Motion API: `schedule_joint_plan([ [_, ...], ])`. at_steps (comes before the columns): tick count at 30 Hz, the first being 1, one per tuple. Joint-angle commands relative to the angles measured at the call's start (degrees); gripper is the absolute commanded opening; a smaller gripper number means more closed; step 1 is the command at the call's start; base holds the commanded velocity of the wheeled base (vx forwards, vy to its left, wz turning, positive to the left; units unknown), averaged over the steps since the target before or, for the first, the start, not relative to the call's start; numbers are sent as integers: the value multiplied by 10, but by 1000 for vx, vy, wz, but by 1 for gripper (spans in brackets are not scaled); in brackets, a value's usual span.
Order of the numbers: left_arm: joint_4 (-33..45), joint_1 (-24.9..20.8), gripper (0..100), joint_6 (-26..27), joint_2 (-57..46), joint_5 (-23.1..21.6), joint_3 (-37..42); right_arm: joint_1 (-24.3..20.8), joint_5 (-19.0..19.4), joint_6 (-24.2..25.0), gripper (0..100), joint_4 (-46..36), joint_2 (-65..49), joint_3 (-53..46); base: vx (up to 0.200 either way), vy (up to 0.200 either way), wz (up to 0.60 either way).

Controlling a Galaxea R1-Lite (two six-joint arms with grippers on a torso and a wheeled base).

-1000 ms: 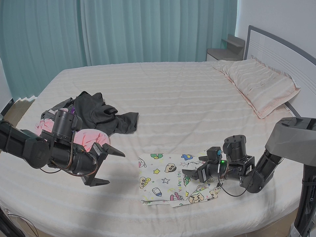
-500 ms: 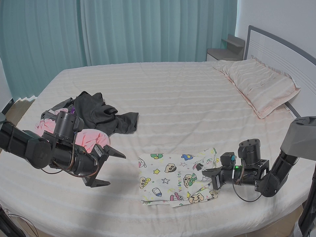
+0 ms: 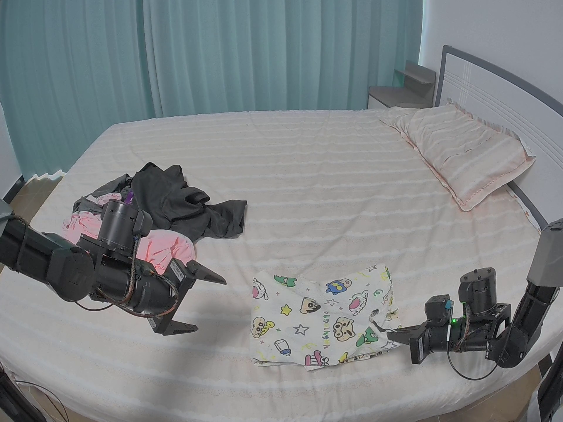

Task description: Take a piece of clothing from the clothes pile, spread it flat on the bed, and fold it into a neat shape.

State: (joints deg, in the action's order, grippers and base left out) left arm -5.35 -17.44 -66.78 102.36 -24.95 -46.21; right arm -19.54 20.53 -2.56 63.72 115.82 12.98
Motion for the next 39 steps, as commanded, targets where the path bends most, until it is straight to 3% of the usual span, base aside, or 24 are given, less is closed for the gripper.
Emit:
schedule_joint_plan([
  [1,0,0,100,0,1,0,0,15,2,1,0,25,23,-31,0,0,0],
  [2,0,-1,100,0,1,0,0,16,1,3,0,46,31,-36,0,0,0],
  [3,0,-2,100,0,1,0,0,16,1,5,100,62,40,-39,0,0,0],
  [16,0,-13,100,-4,6,-3,10,45,-2,70,100,257,113,-82,0,0,0],
  [21,-1,-21,100,-4,2,-2,17,69,-13,86,100,260,78,-87,0,0,0],
  [25,-1,-21,100,-4,2,-3,17,93,-43,99,100,260,56,-77,0,0,0],
  [30,-1,-21,100,-5,0,-4,17,75,-112,139,100,260,39,-46,0,0,0],
  [34,-15,-21,100,-5,-3,-7,21,26,-159,161,100,259,39,-15,0,0,0],
  [39,-59,-21,100,-4,-2,-7,47,-34,-179,207,100,258,41,15,0,0,0],
])
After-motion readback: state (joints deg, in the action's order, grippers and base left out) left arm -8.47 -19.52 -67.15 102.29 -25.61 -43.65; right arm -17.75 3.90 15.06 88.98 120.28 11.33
